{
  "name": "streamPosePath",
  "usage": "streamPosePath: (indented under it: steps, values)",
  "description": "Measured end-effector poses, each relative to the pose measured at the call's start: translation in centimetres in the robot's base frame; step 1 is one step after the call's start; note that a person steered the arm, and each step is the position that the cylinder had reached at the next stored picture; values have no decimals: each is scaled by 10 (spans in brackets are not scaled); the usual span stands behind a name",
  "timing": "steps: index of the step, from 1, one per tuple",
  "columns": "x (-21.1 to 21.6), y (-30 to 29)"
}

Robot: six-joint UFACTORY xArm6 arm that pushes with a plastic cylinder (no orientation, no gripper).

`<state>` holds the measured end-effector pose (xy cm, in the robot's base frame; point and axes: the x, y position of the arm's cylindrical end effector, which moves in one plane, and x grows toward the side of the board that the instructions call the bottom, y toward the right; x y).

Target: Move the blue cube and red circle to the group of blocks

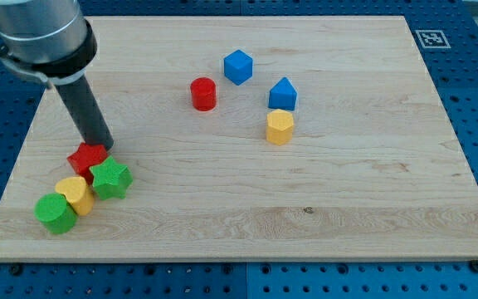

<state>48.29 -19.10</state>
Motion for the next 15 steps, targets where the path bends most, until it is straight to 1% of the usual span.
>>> streamPosePath:
  steps: [1, 2, 3, 4, 6, 7, 8, 11, 13, 15]
  values:
    - [6, 0]
    - [-38, 0]
    - [-92, 0]
    - [-140, 23]
    - [-218, 133]
    - [-223, 191]
    - [-205, 218]
    - [-165, 185]
    - [-162, 185]
    - [-127, 185]
